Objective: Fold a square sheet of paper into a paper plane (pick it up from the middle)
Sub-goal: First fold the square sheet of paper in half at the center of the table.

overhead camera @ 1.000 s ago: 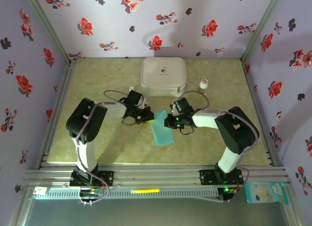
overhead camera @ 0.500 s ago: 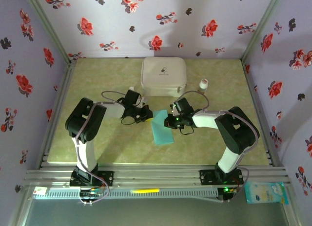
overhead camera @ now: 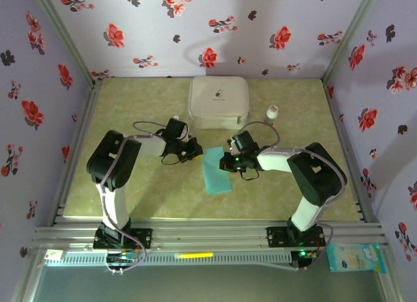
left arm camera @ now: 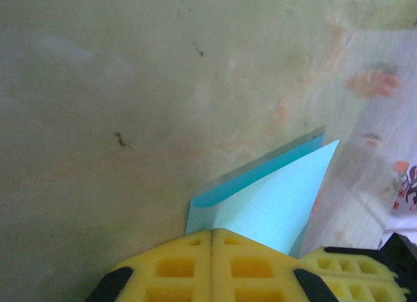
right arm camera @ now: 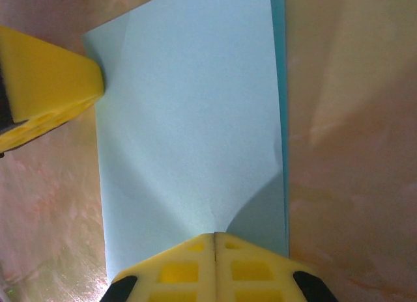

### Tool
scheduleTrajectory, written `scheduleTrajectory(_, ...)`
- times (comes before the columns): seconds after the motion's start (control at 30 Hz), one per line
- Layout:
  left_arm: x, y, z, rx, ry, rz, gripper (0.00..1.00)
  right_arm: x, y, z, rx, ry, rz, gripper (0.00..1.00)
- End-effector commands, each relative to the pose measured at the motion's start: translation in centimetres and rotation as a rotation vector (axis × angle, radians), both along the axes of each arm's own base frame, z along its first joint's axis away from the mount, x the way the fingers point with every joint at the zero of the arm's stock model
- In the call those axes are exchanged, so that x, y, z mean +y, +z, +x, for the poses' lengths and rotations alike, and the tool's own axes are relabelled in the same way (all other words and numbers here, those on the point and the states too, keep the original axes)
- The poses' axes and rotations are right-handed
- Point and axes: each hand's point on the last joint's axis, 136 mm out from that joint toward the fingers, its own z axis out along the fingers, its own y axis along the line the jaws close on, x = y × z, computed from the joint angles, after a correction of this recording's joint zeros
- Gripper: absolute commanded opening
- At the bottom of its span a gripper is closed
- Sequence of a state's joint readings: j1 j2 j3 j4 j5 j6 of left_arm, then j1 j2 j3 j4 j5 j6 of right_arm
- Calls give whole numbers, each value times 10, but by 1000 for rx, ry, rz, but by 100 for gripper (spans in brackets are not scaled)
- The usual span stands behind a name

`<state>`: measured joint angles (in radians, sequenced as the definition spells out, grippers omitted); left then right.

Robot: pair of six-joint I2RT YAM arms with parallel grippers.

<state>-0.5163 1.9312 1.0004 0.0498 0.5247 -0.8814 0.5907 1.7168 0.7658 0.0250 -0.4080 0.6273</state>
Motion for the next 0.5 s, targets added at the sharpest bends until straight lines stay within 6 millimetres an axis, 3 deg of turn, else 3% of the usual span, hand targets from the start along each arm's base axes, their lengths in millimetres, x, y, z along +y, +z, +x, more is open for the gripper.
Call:
scheduleTrajectory(0.0,31,-19,28,-19,165,118,5,-56,-60,-56,230,-30,-254,0)
scheduleTrajectory(0.47,30,-15,45,-25,240,105,11,-56,-63,-59,237,-29,-250,0)
